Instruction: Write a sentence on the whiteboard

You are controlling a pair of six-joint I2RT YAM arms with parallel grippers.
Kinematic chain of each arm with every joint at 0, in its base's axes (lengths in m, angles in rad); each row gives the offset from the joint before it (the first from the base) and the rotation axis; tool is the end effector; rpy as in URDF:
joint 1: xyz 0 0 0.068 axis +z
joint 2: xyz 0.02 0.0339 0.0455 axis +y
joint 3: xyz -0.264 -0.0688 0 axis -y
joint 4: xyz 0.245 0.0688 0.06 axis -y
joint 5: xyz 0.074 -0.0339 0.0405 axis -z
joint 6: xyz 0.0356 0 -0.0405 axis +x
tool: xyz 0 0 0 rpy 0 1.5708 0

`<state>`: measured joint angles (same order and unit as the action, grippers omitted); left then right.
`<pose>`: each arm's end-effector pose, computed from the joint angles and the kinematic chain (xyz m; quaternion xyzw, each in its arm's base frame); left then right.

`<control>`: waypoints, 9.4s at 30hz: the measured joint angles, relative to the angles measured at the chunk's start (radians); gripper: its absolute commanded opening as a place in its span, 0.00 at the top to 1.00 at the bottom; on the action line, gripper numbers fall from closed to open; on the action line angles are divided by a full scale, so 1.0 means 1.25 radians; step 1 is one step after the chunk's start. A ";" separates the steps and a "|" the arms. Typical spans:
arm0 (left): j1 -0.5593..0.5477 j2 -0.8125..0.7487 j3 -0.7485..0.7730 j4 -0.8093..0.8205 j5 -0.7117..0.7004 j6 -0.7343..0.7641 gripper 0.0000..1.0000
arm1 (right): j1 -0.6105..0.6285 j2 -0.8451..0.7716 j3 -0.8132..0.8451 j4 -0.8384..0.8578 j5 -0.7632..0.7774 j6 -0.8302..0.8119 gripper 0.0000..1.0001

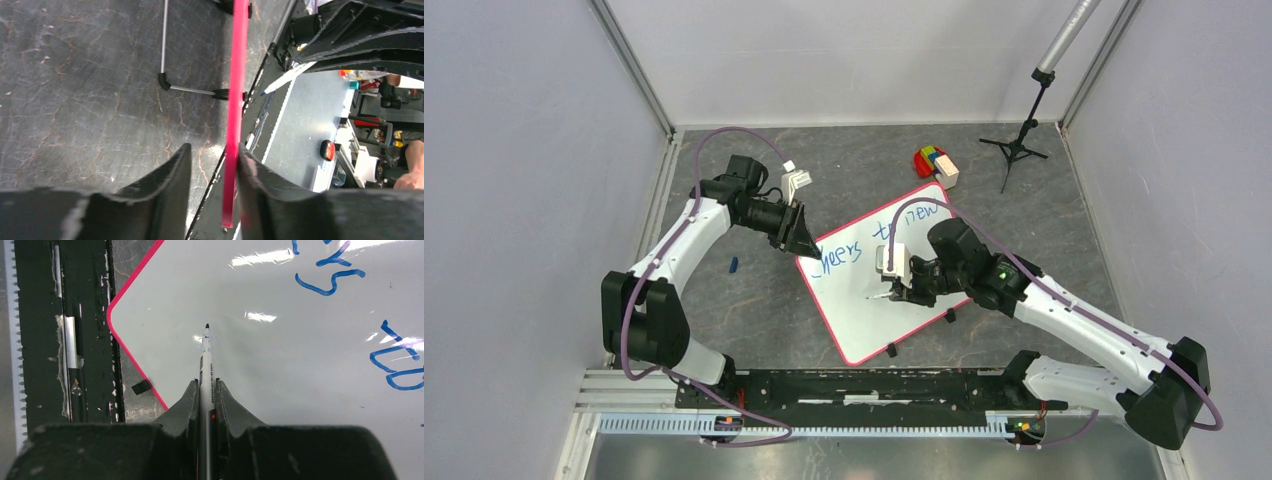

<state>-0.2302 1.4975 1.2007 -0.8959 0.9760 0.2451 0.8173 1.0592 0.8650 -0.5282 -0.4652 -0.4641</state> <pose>0.2729 -0.0942 0.2752 0.2899 0.8224 -0.4593 0.1694 0.1403 0.1729 0.2853 -0.6062 0.6542 0.2772 0.3574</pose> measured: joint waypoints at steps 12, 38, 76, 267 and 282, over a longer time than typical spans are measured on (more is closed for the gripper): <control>-0.012 0.002 0.014 -0.019 0.042 0.000 0.98 | 0.013 0.002 -0.003 0.038 0.083 0.030 1.00; -0.012 0.004 0.014 -0.020 0.043 0.000 0.97 | 0.114 0.073 0.042 0.054 0.169 0.042 1.00; -0.012 0.008 0.018 -0.024 0.041 0.002 0.98 | 0.163 0.099 0.037 0.069 0.228 0.020 1.00; -0.012 0.013 0.031 -0.042 0.038 0.023 0.98 | 0.030 0.046 0.042 -0.002 0.211 0.054 1.00; -0.012 0.013 0.031 -0.042 0.038 0.023 0.98 | 0.031 0.034 0.000 0.009 0.174 0.044 1.00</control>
<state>-0.2447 1.5143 1.2388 -0.9478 1.0233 0.2745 0.8562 1.1023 0.8654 -0.5171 -0.2474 -0.4088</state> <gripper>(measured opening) 0.077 0.164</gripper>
